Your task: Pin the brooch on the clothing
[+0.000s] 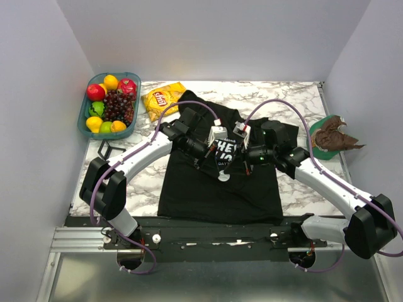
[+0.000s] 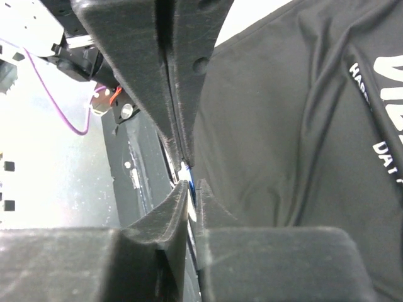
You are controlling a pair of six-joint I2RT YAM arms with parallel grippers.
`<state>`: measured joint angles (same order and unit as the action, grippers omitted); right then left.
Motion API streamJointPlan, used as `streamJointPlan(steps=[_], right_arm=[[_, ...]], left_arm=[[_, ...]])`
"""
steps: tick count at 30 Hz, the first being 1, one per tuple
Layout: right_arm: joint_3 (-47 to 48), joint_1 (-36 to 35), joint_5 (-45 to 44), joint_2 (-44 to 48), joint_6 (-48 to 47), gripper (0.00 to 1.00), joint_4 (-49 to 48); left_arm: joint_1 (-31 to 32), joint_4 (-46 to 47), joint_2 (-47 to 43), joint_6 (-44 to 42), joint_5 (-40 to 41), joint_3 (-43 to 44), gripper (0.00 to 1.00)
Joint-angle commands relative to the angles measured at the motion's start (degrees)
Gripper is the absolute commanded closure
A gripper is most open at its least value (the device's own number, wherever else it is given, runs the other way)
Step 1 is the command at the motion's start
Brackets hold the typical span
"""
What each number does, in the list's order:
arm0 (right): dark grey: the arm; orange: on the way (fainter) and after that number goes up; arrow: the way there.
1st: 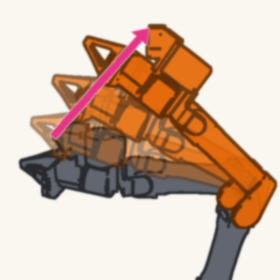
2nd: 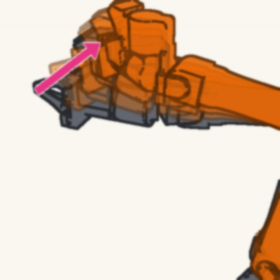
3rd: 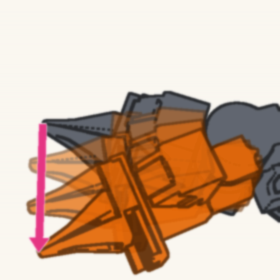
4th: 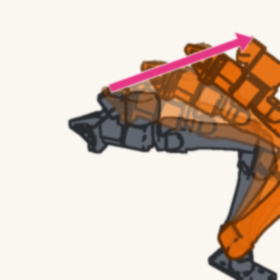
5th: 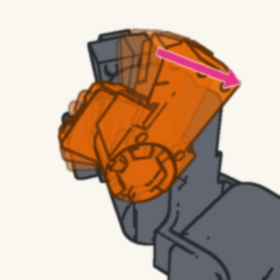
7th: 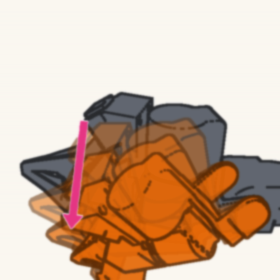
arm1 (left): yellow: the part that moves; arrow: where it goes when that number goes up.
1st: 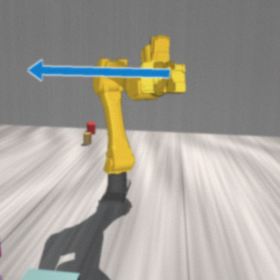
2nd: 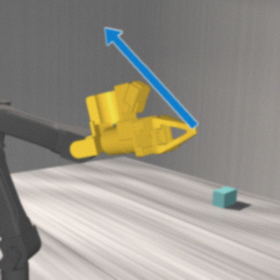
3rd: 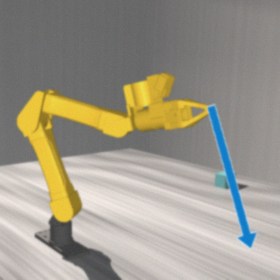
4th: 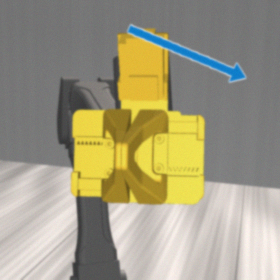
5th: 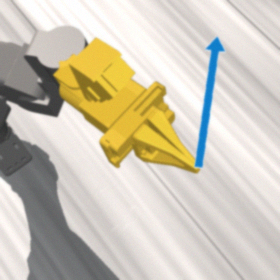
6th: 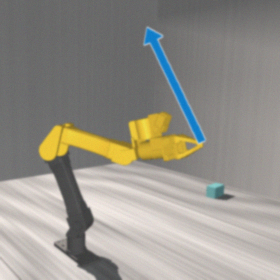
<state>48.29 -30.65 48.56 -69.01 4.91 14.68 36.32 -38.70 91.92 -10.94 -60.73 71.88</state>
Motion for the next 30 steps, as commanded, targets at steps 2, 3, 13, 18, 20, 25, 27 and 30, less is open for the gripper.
streamJointPlan(steps=[2,3,13,18,20,25,27,30], right_arm=[[-1.71,-0.37,2.86,0.19,0.19,0.97,-2.37],[-1.88,-0.37,3.3,0.28,0.36,0.99,-3.07],[-5.05,-0.37,0.49,3.26,3.27,0.99,-6.77],[-5.49,-0.37,-1.88,4.67,4.58,0.99,-8.34],[-6.01,-0.28,-1.62,5.29,6.51,0.99,-9.84],[-7.16,-0.37,-0.83,7.93,10.9,0.99,-14.15],[-7.16,-0.37,-0.22,8.11,11.61,0.99,-16.6],[-6.81,-0.46,1.1,8.11,12.32,0.99,-17.4]], left_arm=[[-0.19,3.53,-2.97,1.27,-2.99,-1.47,1.0],[-0.19,4.15,-3.32,2.14,-2.99,-2.0,1.0],[-1.07,11.45,-6.05,6.63,-2.2,-4.73,0.52],[-2.83,12.68,-8.15,7.34,-2.64,-7.01,0.23],[-2.83,14.61,-9.12,8.21,-2.47,-8.41,0.22],[-2.83,30.37,-16.06,20.91,2.54,-16.04,0.23],[-2.83,37.87,-20.26,25.77,3.86,-19.65,0.23],[-2.74,48.17,-23.62,32.98,4.48,-24.84,0.25]])
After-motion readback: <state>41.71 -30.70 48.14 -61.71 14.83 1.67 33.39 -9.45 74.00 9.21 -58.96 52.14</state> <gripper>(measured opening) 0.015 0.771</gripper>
